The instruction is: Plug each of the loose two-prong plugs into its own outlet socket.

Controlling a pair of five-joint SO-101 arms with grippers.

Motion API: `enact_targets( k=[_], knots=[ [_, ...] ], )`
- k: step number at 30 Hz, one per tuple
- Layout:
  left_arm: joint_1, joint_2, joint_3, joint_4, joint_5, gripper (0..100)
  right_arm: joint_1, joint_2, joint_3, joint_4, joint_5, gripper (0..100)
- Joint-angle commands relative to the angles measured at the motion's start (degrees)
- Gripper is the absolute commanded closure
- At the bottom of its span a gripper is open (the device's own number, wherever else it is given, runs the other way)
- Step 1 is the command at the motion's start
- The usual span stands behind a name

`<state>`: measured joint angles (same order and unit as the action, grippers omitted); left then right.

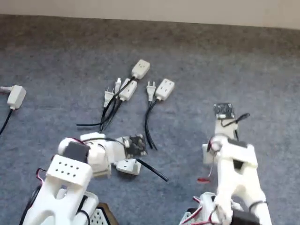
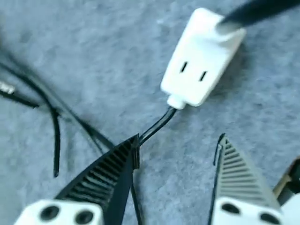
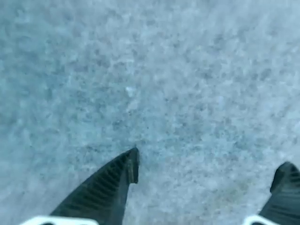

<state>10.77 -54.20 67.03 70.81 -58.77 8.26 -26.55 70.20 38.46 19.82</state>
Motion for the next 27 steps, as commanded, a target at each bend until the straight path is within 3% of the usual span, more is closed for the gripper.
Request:
enact_targets(
  k=[1, 12, 23, 27],
  knots=[
    [4.5, -1.2, 0.4, -1.7, -0.4, 74, 0.8, -1.2, 3.1, -4.4, 0.4, 57.7],
    [11.8, -1.0, 0.5, -12.9, 2.8, 73, -3.0, -22.4, 15.4, -6.1, 0.8, 58.3],
    [11.9, -0.9, 6.0, -18.5, 2.7, 73, -5.5, -48.7, 25.5, 3.6, 0.9, 94.7],
    [11.9, -0.9, 6.6, -18.2, 2.6, 73, -6.8, -48.6, 25.5, 4.8, 0.9, 94.8]
  ],
)
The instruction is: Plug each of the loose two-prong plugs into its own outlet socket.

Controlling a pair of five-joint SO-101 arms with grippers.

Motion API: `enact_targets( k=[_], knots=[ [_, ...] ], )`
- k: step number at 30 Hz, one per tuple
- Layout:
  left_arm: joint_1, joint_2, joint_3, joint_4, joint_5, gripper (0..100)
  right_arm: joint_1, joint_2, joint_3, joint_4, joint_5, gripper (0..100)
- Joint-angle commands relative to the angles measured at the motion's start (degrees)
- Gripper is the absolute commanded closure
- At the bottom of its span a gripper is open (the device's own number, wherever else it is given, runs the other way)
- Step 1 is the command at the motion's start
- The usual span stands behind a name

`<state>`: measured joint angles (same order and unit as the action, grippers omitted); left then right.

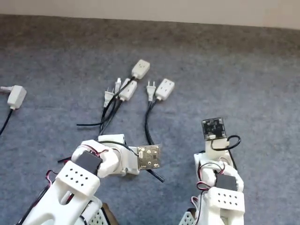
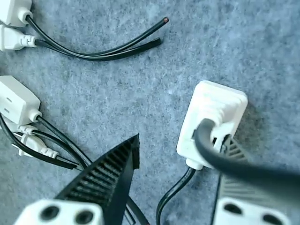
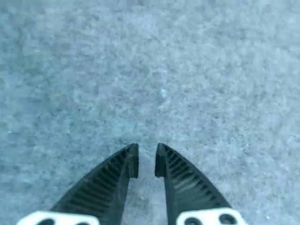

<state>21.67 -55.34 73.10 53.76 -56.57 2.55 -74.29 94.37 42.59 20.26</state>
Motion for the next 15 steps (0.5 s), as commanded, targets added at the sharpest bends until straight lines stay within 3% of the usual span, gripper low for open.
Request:
enact_targets(
  k=[1, 3, 8, 15],
  knots=[
    [1.2, 0.1, 1.2, -1.1, 0.4, 73, -0.9, -0.2, 1.4, 0.7, 0.4, 94.8],
    [2.2, 0.0, 1.6, -0.7, 0.5, 73, -0.9, 1.5, 1.2, 0.7, 0.8, 94.8],
    [5.4, -0.5, -5.5, 10.1, 2.8, 73, -1.1, 9.4, -0.7, -1.5, 2.5, 94.8],
    [2.8, 0.7, -20.2, 15.6, 10.3, 73, -0.9, 21.9, -6.2, -3.5, 2.5, 94.8]
  ],
)
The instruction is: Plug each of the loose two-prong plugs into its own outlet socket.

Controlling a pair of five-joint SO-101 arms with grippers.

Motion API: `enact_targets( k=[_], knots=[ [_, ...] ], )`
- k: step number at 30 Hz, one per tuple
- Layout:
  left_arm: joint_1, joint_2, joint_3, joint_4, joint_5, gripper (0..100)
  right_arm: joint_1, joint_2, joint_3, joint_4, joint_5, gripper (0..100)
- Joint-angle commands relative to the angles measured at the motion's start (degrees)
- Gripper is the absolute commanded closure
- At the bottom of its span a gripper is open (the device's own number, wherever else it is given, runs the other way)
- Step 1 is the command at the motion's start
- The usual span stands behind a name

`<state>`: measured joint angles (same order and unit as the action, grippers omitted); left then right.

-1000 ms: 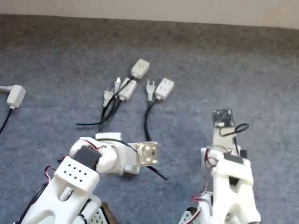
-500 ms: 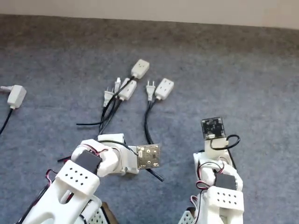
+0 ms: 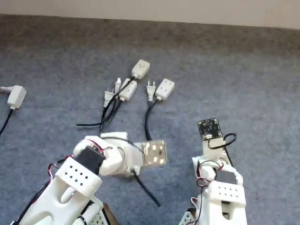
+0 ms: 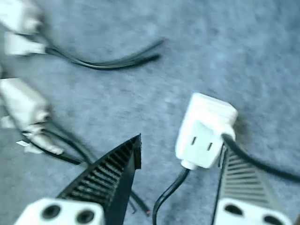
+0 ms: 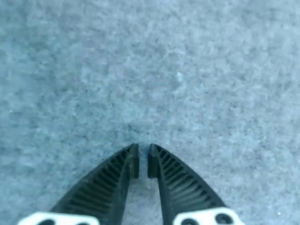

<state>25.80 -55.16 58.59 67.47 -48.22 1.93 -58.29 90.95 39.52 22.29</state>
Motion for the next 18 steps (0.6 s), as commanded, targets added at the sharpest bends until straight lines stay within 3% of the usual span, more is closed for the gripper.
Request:
enact_targets(
  k=[1, 5, 9, 14, 18],
  knots=[
    [-1.5, 1.7, -6.1, 2.0, 2.1, 73, -0.3, 7.3, -3.5, -0.5, 0.5, 94.8],
    [-2.2, 12.3, -7.9, 1.5, 3.3, 73, -0.2, 10.7, -4.7, -1.2, 0.4, 94.8],
    [-5.7, 24.1, -17.8, 3.9, 8.7, 73, -0.2, 10.8, -4.9, -1.2, 0.4, 94.8],
    [-8.3, 31.1, -31.3, 20.4, 13.5, 74, -0.2, 10.8, -4.9, -1.2, 0.5, 94.8],
    [-9.1, 32.5, -32.4, 31.1, 13.4, 74, -0.2, 10.8, -4.9, -1.2, 0.6, 94.8]
  ],
)
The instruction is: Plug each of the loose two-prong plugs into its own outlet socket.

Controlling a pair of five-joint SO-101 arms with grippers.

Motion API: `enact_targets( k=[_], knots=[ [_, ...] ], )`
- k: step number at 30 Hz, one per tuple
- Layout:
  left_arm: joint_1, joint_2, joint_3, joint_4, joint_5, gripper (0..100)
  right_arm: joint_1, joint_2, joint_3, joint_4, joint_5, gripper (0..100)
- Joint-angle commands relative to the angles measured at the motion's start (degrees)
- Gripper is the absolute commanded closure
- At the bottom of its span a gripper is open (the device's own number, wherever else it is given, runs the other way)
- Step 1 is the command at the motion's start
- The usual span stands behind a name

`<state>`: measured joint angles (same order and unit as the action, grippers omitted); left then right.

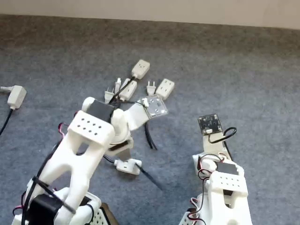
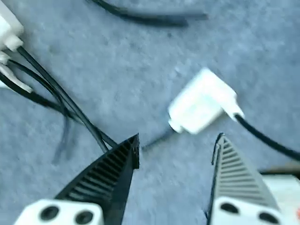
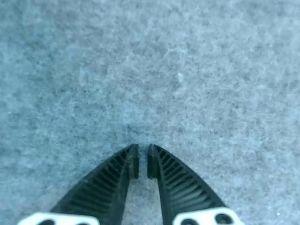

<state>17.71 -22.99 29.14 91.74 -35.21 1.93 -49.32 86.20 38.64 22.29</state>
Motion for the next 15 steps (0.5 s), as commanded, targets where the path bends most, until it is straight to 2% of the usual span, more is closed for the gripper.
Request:
enact_targets(
  k=[1, 4, 8, 15],
  knots=[
    [-1.7, 0.5, -3.0, 6.9, 0.3, 74, -0.2, 1.8, -0.1, -0.3, 0.6, 94.8],
    [-2.9, 1.2, 0.0, 4.7, -0.2, 74, -0.2, 1.8, -0.1, -0.3, 0.6, 94.8],
    [-3.1, 3.6, 4.5, 0.8, -10.9, 72, -0.2, 1.8, -0.1, -0.3, 0.6, 94.8],
    [-3.1, 10.9, 5.8, -14.6, -18.5, 70, -0.2, 1.8, 0.0, -0.3, 0.6, 94.8]
  ],
)
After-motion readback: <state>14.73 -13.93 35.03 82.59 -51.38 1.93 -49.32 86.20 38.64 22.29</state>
